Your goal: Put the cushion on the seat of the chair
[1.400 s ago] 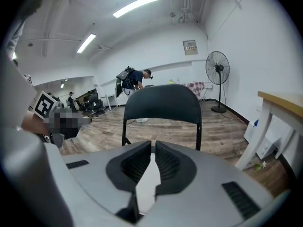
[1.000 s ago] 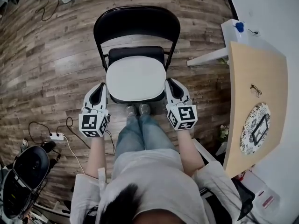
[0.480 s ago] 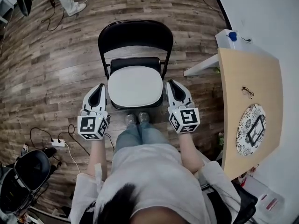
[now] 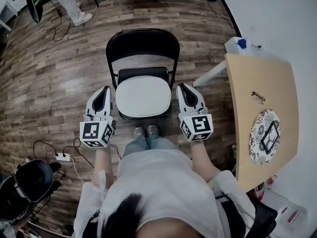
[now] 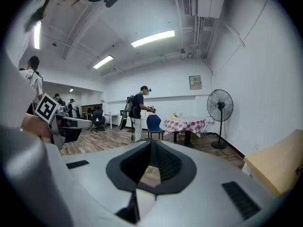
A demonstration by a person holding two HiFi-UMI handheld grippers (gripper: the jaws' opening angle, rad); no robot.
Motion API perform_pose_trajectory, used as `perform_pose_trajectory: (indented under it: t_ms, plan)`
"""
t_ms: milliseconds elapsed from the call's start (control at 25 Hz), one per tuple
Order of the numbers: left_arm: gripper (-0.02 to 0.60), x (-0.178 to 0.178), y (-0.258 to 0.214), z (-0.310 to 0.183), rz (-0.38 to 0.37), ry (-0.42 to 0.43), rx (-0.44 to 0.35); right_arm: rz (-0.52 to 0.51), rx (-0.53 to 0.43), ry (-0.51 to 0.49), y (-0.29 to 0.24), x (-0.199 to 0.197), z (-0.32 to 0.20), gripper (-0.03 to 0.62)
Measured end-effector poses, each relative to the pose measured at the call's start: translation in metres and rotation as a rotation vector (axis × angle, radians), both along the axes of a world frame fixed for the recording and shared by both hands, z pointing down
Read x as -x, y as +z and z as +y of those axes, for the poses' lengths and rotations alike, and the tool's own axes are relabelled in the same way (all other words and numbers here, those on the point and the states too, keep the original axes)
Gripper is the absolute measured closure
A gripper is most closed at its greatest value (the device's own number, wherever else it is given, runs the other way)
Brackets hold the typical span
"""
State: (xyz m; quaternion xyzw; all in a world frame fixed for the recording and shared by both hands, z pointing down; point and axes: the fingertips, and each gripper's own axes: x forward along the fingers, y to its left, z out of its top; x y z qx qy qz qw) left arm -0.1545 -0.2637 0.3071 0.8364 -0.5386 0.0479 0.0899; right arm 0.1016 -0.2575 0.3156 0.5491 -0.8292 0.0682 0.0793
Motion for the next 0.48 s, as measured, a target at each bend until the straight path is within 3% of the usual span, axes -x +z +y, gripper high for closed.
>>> perform_pose_trajectory:
  t_ms: [480]
  plan:
    - [0.569,-0.002,-0.041,0.004,0.017,0.004,-0.091,-0.004,-0.125,0.014,-0.059,-0.002,0.004,0.563]
